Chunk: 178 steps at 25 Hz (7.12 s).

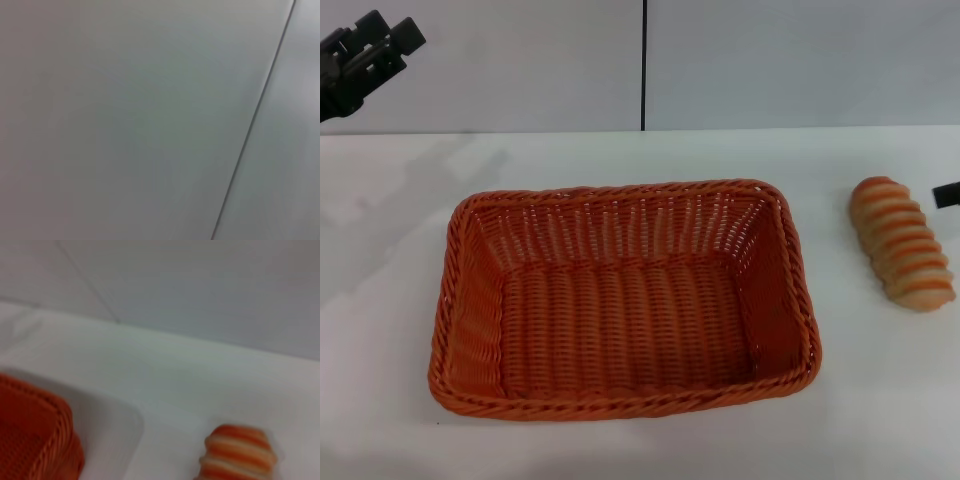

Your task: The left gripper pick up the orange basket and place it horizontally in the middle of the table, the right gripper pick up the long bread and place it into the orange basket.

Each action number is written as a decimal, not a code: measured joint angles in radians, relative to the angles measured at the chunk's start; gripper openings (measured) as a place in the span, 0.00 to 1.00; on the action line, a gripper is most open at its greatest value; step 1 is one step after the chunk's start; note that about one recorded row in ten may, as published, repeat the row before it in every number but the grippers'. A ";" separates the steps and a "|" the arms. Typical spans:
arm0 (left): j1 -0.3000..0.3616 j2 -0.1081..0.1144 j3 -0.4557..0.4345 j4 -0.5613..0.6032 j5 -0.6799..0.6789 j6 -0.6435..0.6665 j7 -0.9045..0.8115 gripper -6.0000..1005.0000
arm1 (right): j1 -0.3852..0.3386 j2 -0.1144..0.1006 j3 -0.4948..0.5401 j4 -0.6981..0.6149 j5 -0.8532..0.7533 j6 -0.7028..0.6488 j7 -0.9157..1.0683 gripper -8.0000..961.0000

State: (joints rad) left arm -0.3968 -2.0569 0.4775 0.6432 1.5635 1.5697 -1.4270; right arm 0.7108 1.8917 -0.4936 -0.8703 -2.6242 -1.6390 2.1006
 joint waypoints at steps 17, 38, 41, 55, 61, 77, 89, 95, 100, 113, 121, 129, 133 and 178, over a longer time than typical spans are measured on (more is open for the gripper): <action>-0.003 0.001 0.001 -0.021 -0.002 -0.026 0.002 0.70 | 0.101 0.029 -0.211 0.105 -0.131 0.116 0.100 0.80; -0.005 0.001 0.004 -0.034 0.002 -0.032 0.002 0.70 | 0.139 0.045 -0.276 0.193 -0.163 0.196 0.125 0.73; -0.004 0.001 0.004 -0.034 0.002 -0.032 0.002 0.70 | 0.138 0.050 -0.276 0.195 -0.164 0.197 0.122 0.72; -0.002 0.001 0.004 -0.056 0.000 -0.020 0.002 0.70 | 0.097 0.072 -0.289 0.124 -0.160 0.200 0.115 0.57; -0.001 0.003 0.004 -0.056 -0.001 -0.015 0.002 0.70 | 0.085 0.085 -0.289 0.106 -0.160 0.203 0.114 0.52; 0.001 0.003 0.004 -0.056 -0.002 0.001 -0.001 0.69 | 0.067 0.094 -0.284 0.078 -0.157 0.198 0.113 0.39; 0.003 0.003 0.004 -0.056 -0.002 0.010 -0.002 0.69 | 0.067 0.095 -0.278 0.076 -0.156 0.195 0.113 0.29; 0.003 0.003 0.004 -0.056 -0.002 0.012 -0.002 0.69 | 0.064 0.095 -0.277 0.067 -0.143 0.191 0.113 0.27; 0.003 0.003 0.004 -0.056 -0.001 0.012 -0.002 0.69 | 0.038 0.097 -0.278 0.010 -0.090 0.161 0.113 0.26; 0.008 0.002 0.004 -0.057 -0.001 0.017 0.001 0.69 | -0.215 0.177 -0.293 -0.423 0.631 0.051 -0.091 0.24; 0.008 0.001 0.004 -0.057 -0.002 0.018 0.001 0.69 | -0.204 0.177 -0.369 -0.197 1.081 -0.126 -0.387 0.23; 0.007 0.001 0.004 -0.059 -0.002 0.016 0.001 0.69 | -0.132 0.179 -0.497 0.011 1.086 -0.104 -0.544 0.22; 0.004 0.002 0.004 -0.059 -0.002 0.015 0.001 0.69 | -0.129 0.178 -0.520 0.027 1.084 -0.075 -0.549 0.22; -0.007 -0.003 -0.005 -0.300 -0.260 0.024 0.329 0.69 | -0.328 0.181 -0.023 0.207 1.164 -0.071 -0.795 0.67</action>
State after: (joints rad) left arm -0.4040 -2.0601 0.4730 0.3436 1.3037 1.5942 -1.0980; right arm 0.3824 2.0725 -0.5171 -0.6632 -1.4604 -1.7102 1.3057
